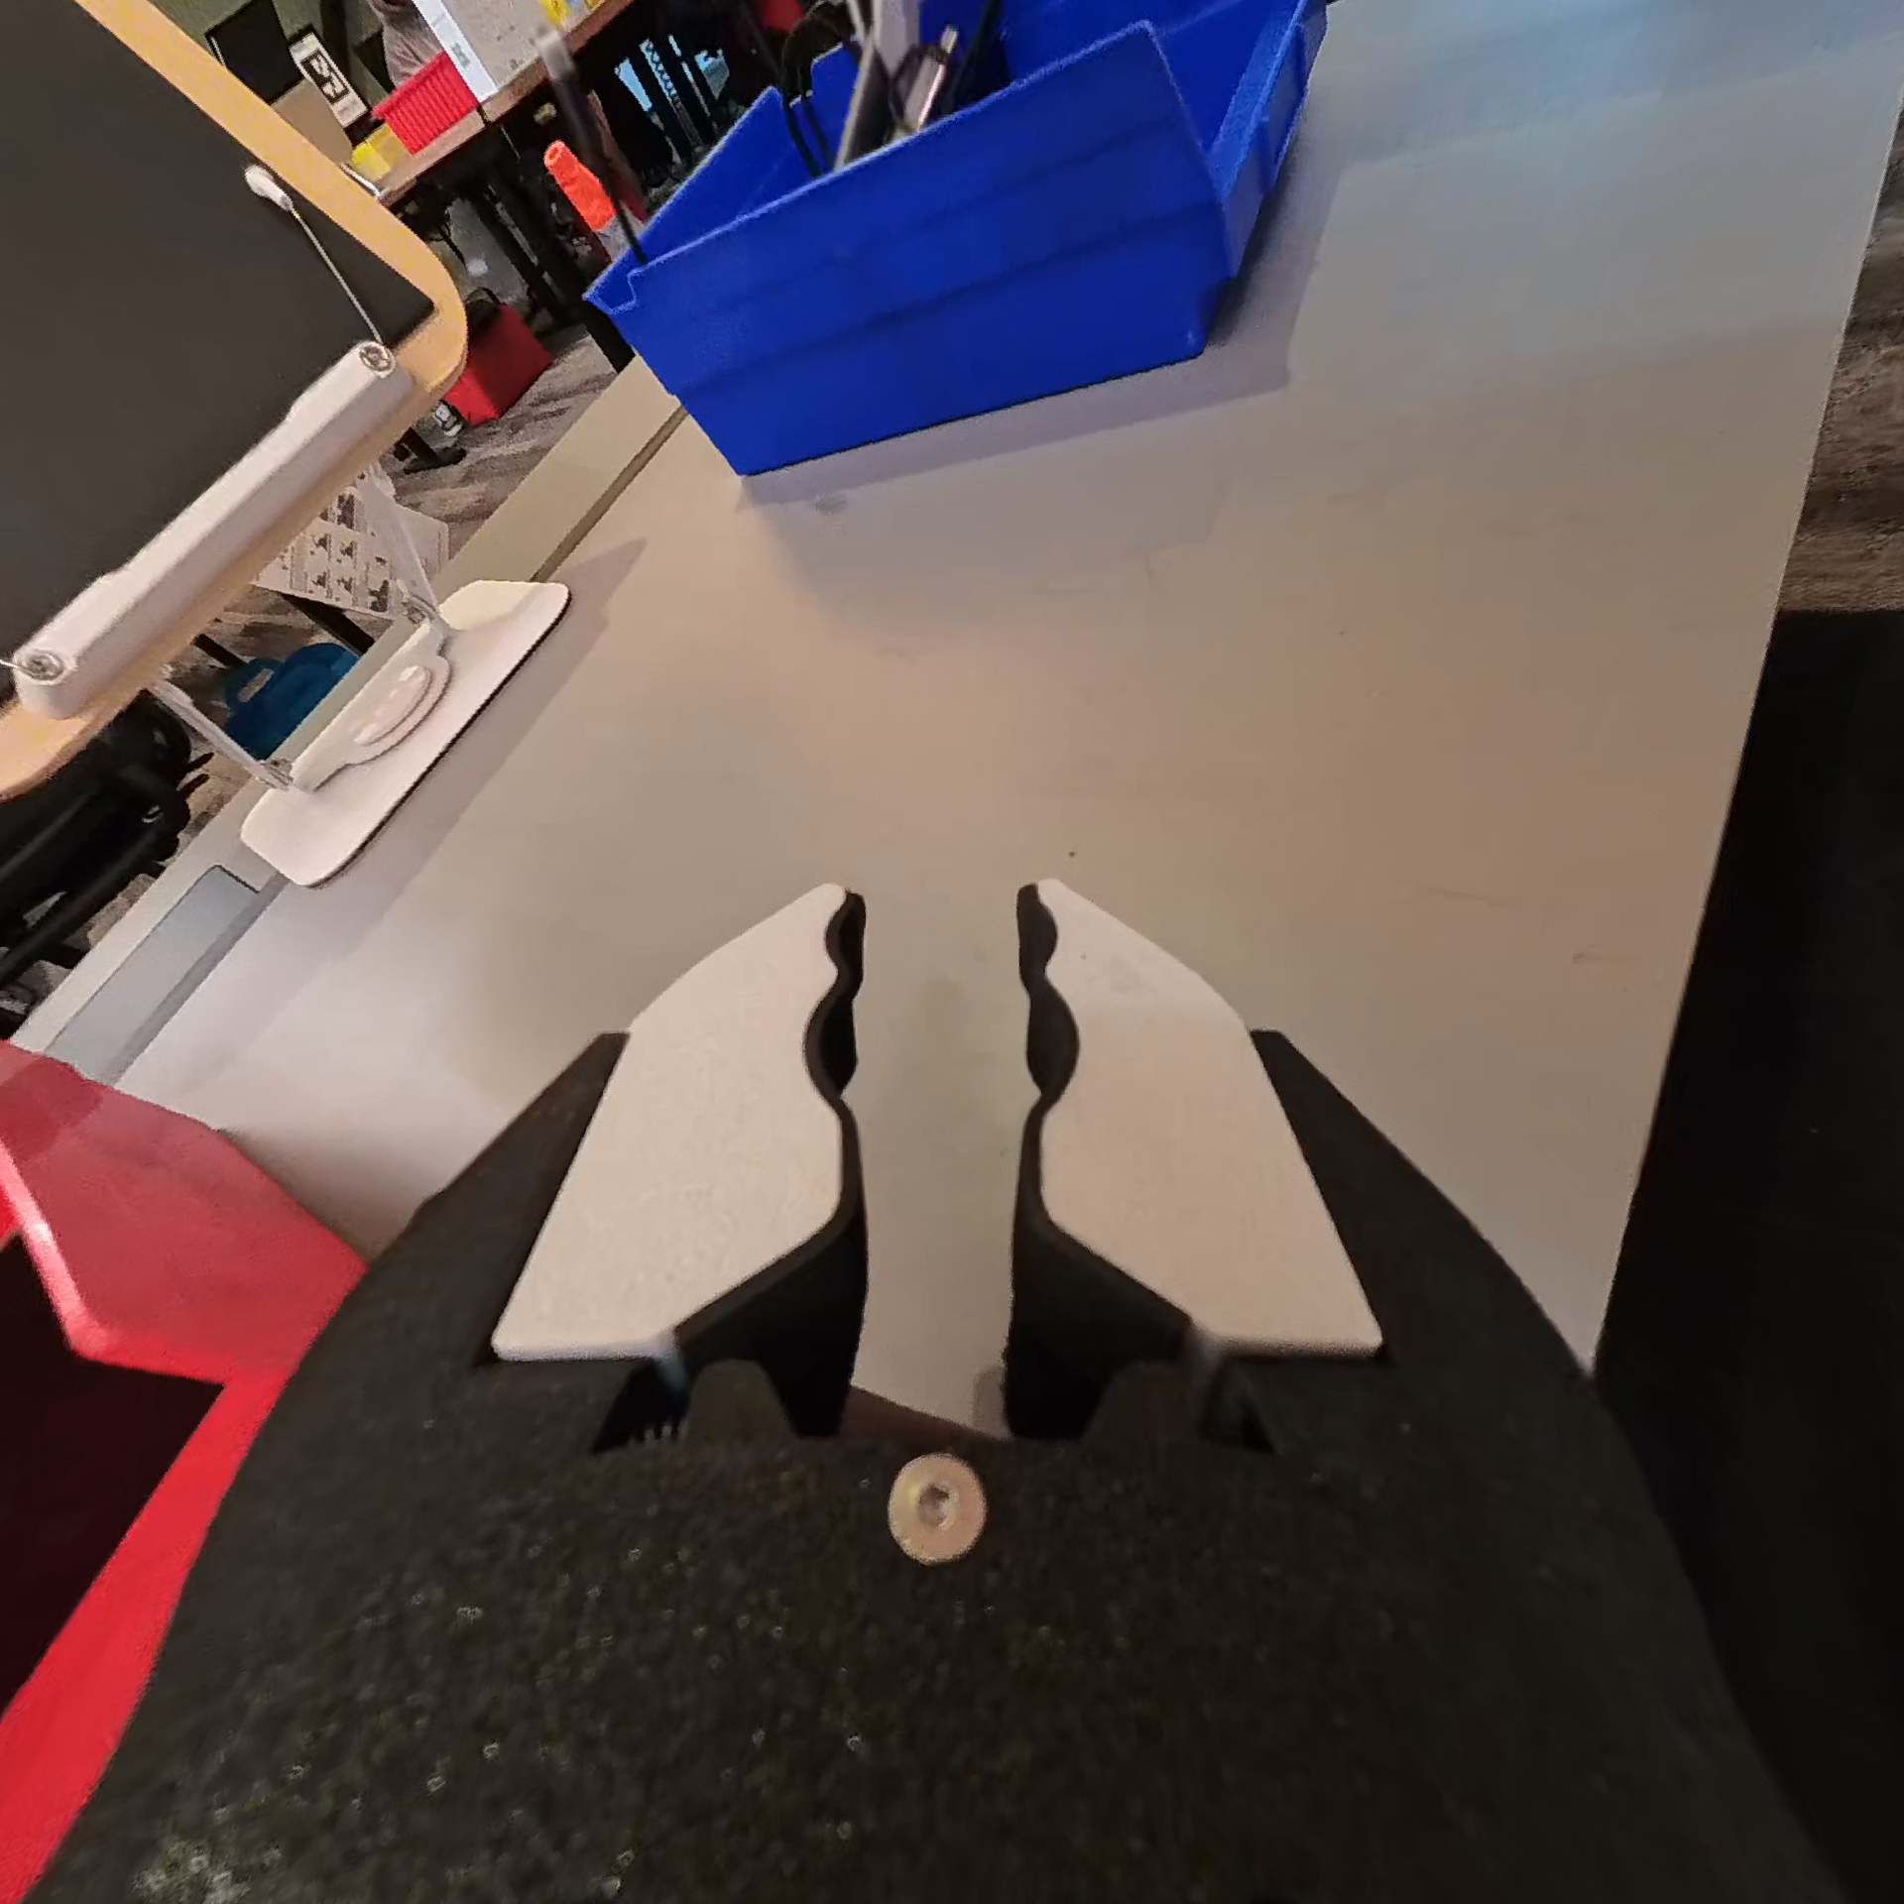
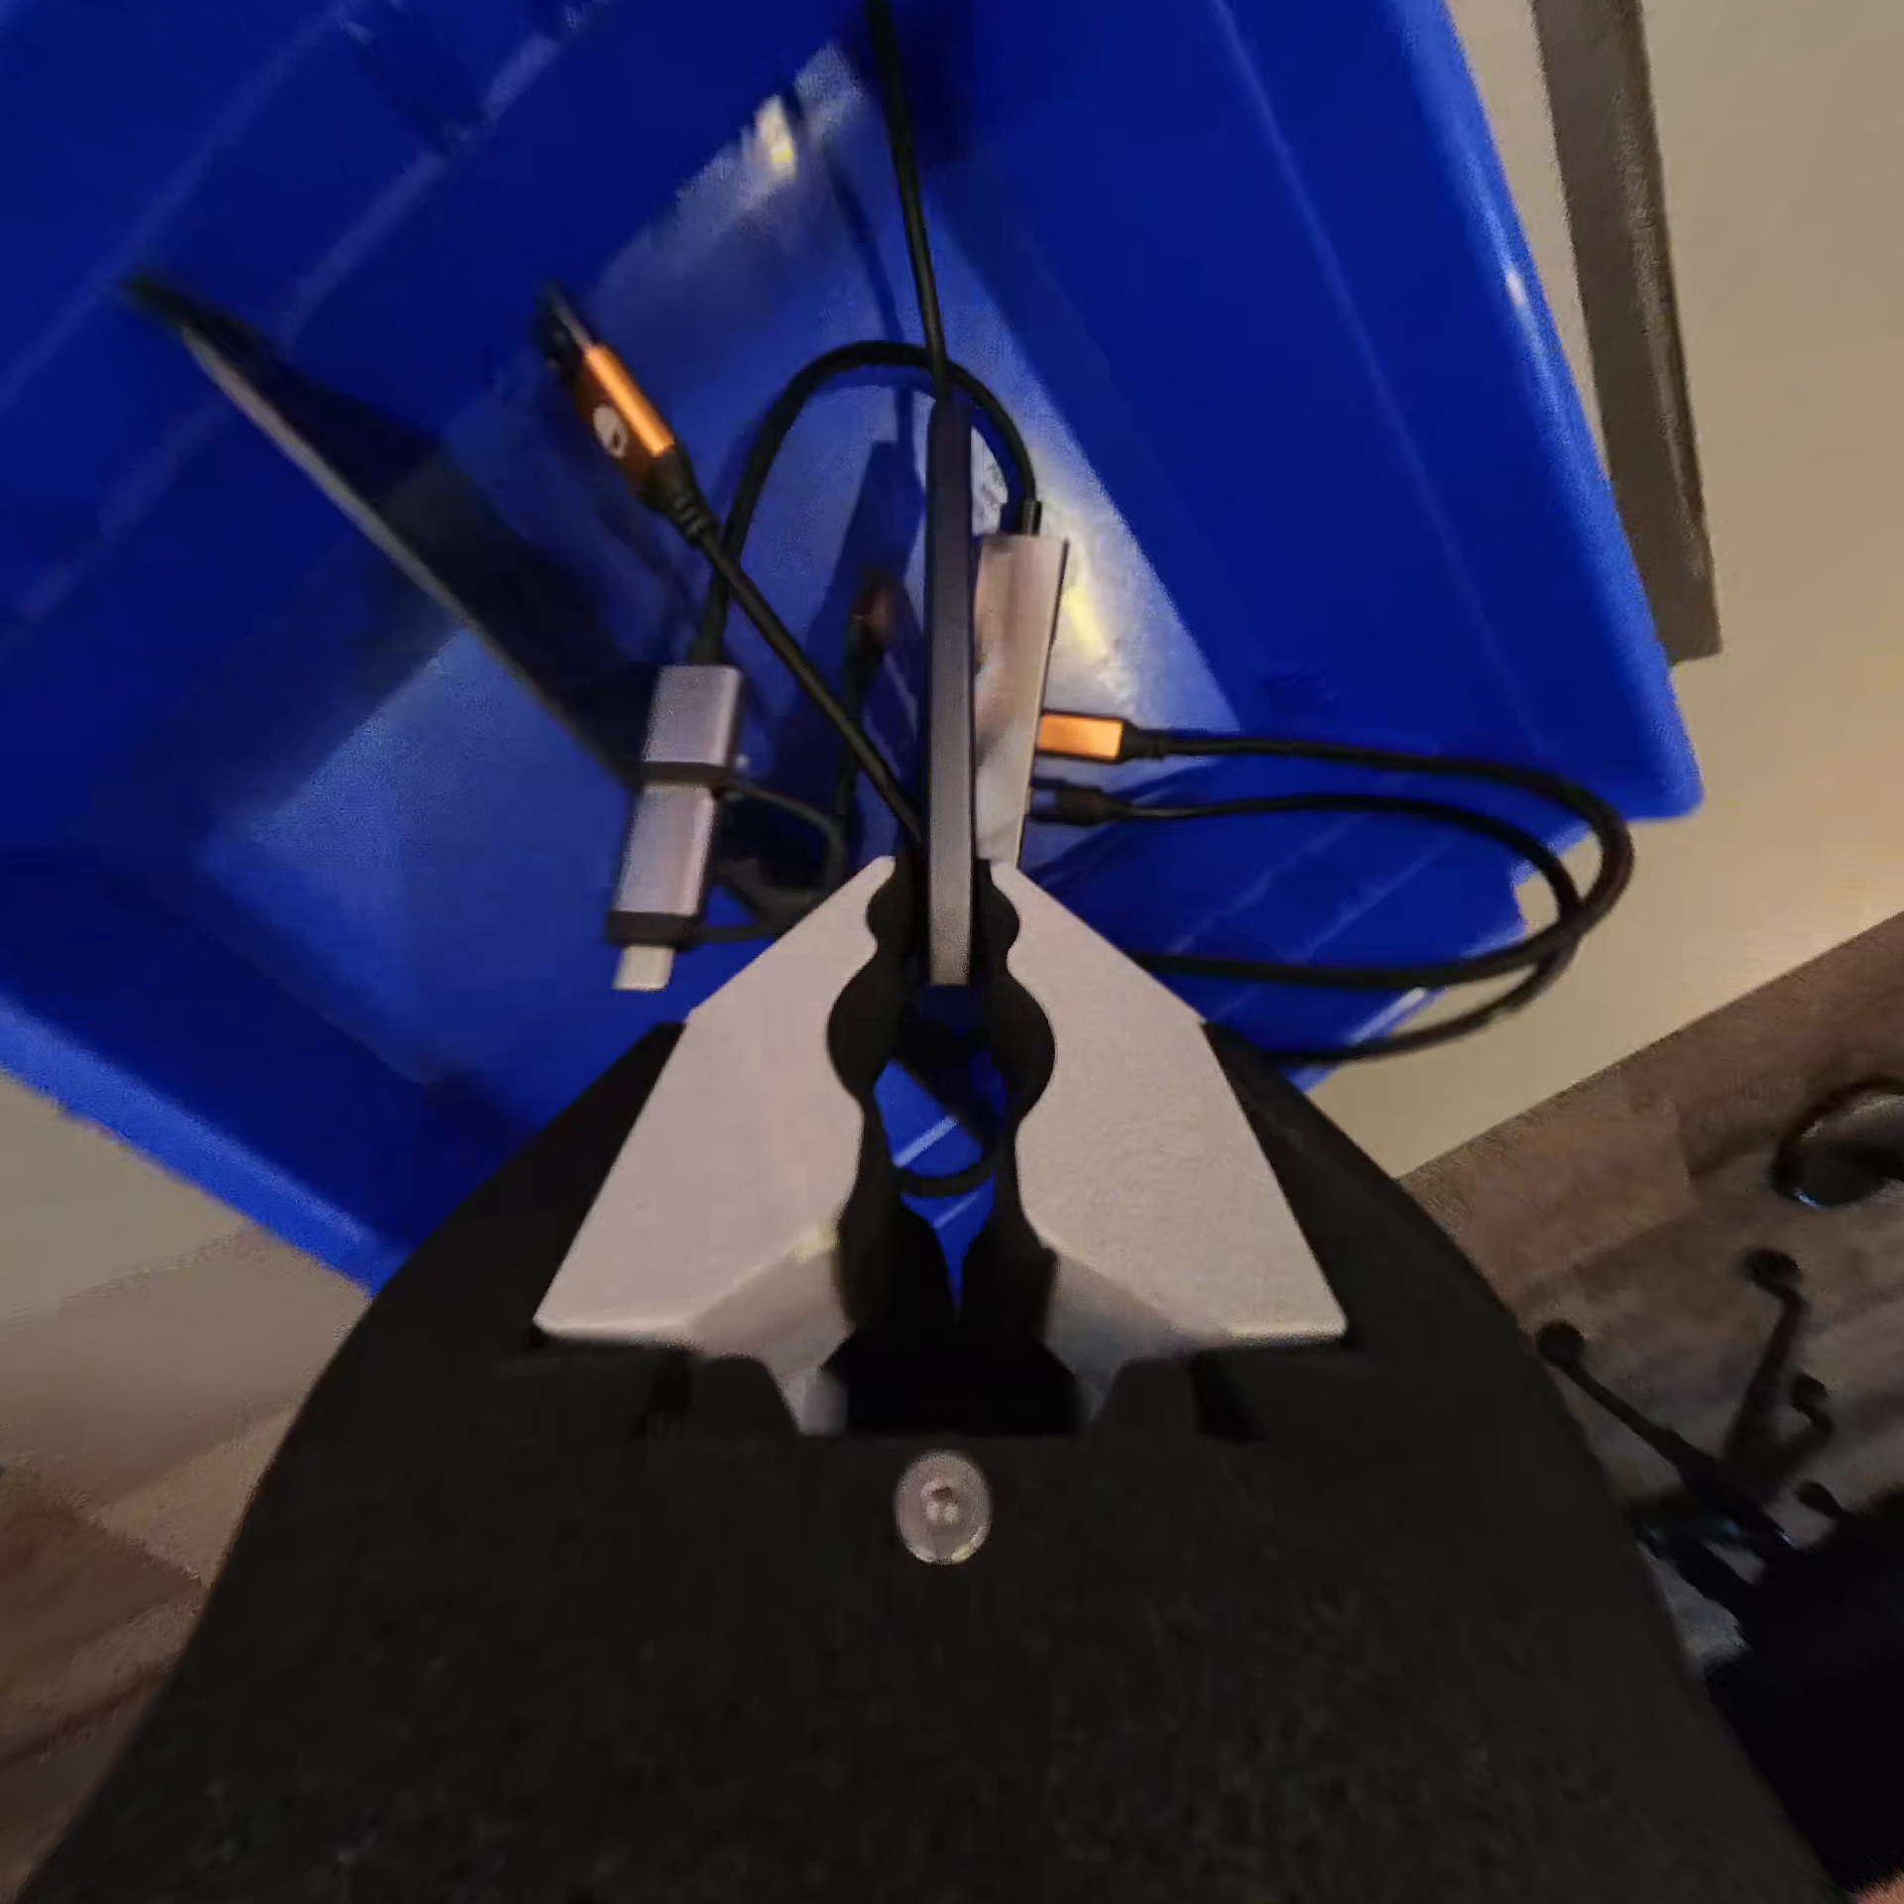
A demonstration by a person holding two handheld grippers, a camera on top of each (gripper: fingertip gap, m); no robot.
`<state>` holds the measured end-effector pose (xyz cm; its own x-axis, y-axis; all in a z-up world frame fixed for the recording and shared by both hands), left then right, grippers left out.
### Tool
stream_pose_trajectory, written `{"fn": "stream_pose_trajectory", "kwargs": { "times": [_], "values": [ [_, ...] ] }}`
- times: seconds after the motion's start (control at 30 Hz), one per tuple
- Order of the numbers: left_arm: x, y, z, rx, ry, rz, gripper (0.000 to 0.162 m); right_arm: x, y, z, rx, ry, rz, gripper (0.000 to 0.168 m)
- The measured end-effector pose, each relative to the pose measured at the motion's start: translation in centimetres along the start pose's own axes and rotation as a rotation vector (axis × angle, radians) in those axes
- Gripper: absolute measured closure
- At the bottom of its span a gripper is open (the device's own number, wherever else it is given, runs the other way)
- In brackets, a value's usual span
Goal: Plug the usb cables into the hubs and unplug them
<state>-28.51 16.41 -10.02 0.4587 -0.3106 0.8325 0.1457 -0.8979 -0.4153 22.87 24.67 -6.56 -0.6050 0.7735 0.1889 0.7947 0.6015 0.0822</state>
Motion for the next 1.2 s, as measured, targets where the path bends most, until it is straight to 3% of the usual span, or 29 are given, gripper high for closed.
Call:
{"fn": "stream_pose_trajectory", "kwargs": {
  "times": [0.2,0.3,0.43,0.57,0.63,0.83,0.97,1.2],
  "values": [
    [0.2,-0.5,-0.7,-0.01,-0.021,-0.225,0.133,1.3,2.2,1.3,-0.136,-0.066,0.105,0.146],
    [-0.7,-1.5,-3.6,0.075,0.012,-0.396,0.132,-0.1,2.1,-1.0,-0.243,-0.024,0.126,0.126],
    [-3.4,-4.3,-8.6,0.318,0.039,-0.53,0.132,-1.0,-0.1,-7.9,-0.458,0.294,0.239,0.122],
    [-5.8,-7.6,-12.7,0.584,-0.008,-0.546,0.132,-2.2,-7.4,-12.1,-0.586,0.741,0.395,0.12],
    [-6.5,-8.8,-14.1,0.683,-0.017,-0.569,0.132,-3.5,-11.6,-10.6,-0.605,0.868,0.468,0.108],
    [-9.3,-9.3,-14.4,0.791,-0.14,-0.57,0.132,-7.8,-19.4,-1.1,-0.555,1.041,0.765,0.124],
    [-9.9,-9.9,-14.1,0.804,-0.155,-0.577,0.132,-9.4,-19.0,0.1,-0.593,0.989,0.744,0.124],
    [-10.7,-10.3,-14.0,0.785,-0.165,-0.65,0.132,-9.1,-18.9,1.2,-0.466,0.965,0.779,0.122]
  ]
}}
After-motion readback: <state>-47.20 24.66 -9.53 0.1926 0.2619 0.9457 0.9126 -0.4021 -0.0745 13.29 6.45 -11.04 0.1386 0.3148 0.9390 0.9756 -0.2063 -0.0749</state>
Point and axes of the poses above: each gripper's, where its closed fingertips meet, z out along the fingers, x out of its top, y = z × x across the jaws, the point moved 6 cm from there along -z, back along the fingers, and after that the axes turned 3 degrees about x, right-handed, at the moved point
